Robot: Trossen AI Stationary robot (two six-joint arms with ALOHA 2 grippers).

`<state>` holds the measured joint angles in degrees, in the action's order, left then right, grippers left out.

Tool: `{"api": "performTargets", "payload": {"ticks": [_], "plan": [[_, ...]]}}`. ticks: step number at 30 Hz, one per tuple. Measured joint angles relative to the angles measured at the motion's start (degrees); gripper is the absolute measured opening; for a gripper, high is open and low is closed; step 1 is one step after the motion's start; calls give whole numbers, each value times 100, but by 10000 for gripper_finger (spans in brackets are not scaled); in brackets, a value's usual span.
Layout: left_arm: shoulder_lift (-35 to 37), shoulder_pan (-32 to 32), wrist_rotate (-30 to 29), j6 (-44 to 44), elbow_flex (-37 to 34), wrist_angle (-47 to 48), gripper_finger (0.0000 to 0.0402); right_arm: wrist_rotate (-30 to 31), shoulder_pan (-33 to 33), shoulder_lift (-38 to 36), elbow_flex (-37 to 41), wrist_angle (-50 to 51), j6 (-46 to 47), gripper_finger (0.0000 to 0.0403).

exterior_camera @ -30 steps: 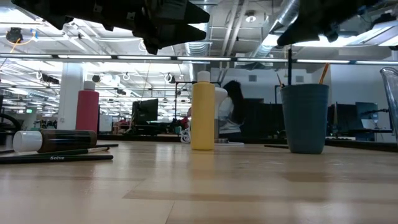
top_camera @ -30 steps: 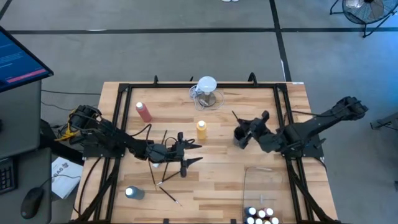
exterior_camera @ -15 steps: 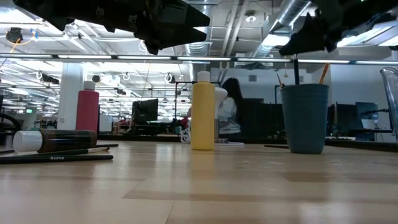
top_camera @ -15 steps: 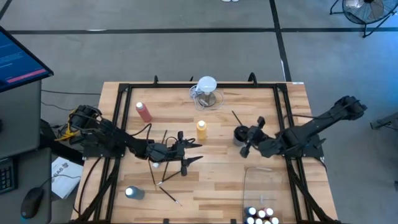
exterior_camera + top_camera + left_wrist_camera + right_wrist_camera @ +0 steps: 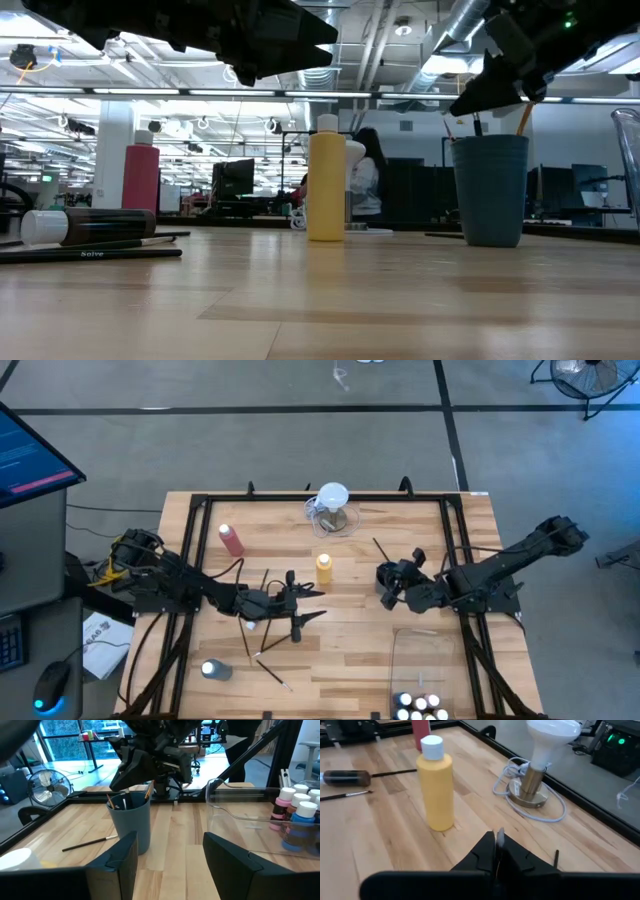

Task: Pick & Place Paint Supplies
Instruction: Put the black silver paintbrush into the blue cup

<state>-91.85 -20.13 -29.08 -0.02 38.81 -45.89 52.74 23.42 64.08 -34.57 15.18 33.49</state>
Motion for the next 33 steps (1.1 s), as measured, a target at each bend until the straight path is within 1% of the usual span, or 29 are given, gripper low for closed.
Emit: {"api": "performTargets", "payload": {"ticks": [6,11,15,17,21,25,28,33], "plan": [[0,73,-2,2,0,0,185,196,187,-1,0,-36,5,44],[0,75,0,3,0,0,185,461,348,-38,-15,-13,3,78],[0,71,0,3,0,0,185,744,517,-47,-173,-18,-134,105],[0,57,-1,11,0,1,185,887,656,-47,-287,-85,-334,118],[97,14,6,23,0,61,185,895,919,-45,-468,-303,-852,139],[451,-147,44,23,0,269,185,890,1162,-42,-538,-960,-1697,152],[761,-349,48,-12,0,614,185,881,1277,-25,-539,-1577,-2415,158],[1219,-700,52,-265,0,1070,185,829,1331,-25,-540,-2385,-3220,159]]}}
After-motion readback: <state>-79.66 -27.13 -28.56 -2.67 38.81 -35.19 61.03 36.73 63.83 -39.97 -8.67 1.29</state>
